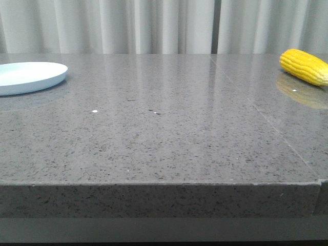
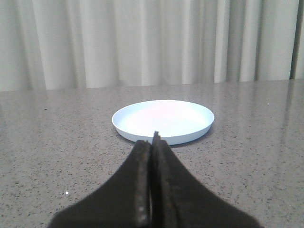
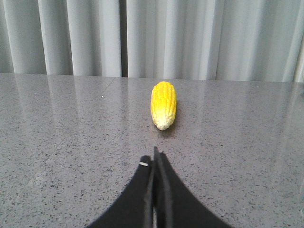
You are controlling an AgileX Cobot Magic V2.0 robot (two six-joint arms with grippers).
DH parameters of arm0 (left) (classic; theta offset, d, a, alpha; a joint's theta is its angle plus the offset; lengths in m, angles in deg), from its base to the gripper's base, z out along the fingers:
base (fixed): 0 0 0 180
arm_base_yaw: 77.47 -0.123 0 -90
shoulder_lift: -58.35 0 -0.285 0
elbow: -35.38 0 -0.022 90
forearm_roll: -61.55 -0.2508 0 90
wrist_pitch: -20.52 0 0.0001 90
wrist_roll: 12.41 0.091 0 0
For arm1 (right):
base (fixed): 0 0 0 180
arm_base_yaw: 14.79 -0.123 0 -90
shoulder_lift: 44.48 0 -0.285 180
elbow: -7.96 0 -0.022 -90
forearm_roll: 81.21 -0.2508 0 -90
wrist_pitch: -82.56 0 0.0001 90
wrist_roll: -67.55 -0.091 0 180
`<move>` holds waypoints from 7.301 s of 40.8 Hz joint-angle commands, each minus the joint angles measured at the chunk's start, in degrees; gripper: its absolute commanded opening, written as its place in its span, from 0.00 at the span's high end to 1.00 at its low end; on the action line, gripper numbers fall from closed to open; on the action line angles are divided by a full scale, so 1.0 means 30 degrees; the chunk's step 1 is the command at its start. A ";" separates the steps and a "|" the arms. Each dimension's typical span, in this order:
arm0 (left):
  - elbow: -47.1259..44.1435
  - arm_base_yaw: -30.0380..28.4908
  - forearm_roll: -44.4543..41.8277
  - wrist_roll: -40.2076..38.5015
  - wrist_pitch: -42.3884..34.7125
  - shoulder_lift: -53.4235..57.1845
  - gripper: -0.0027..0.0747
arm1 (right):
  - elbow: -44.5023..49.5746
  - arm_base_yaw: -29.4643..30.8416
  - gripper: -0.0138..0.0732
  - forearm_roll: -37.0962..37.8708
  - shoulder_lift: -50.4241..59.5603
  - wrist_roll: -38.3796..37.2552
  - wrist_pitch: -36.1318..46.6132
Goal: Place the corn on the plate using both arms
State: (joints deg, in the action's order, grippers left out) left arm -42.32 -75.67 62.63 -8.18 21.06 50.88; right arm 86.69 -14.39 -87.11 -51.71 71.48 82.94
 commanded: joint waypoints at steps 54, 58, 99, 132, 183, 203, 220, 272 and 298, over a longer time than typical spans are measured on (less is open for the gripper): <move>1.4343 0.0013 0.0682 -0.0026 0.8129 -1.0830 0.99 | -1.4308 0.0095 0.92 -0.0068 -1.2297 0.0100 -0.9084; 1.4343 0.0013 0.0682 -0.0026 0.8181 -1.1593 0.99 | -1.4308 0.0095 0.92 -0.0068 -1.3077 0.0100 -0.9103; 1.7368 0.0013 0.0127 -0.0026 1.4119 -1.6818 0.21 | -1.4308 0.0095 0.12 -0.0068 -1.4691 0.0100 -0.8578; 2.7174 -0.4245 0.4319 0.3679 1.7373 -3.0121 0.26 | -1.4308 0.0095 0.12 -0.0068 -1.4691 0.0100 -0.8578; 3.0951 -0.4172 0.4922 0.3679 1.6575 -3.5035 0.99 | -1.4308 0.0095 0.12 -0.0068 -1.4691 0.0100 -0.8578; 3.4971 0.0846 0.7465 0.5642 2.0298 -3.4544 0.99 | -1.4308 0.0095 0.12 -0.0068 -1.4691 0.0100 -0.8578; 3.4971 0.5446 0.7465 0.5642 1.9775 -3.6521 0.99 | -1.4308 0.0095 0.12 -0.0068 -1.4691 0.0100 -0.8578; 3.3534 1.0153 -0.2002 0.0108 2.1224 -2.8793 0.34 | -1.4308 0.0095 0.12 -0.0068 -1.4691 0.0100 -0.8578; 2.1098 1.1025 -0.1966 -0.1602 1.6306 -1.6800 0.34 | -1.4308 0.0095 0.12 -0.0068 -1.4691 0.0100 -0.8578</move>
State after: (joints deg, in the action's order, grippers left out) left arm 23.36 -43.12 57.01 -11.47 76.10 -3.46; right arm 45.84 -14.39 -87.11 -95.78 71.48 53.18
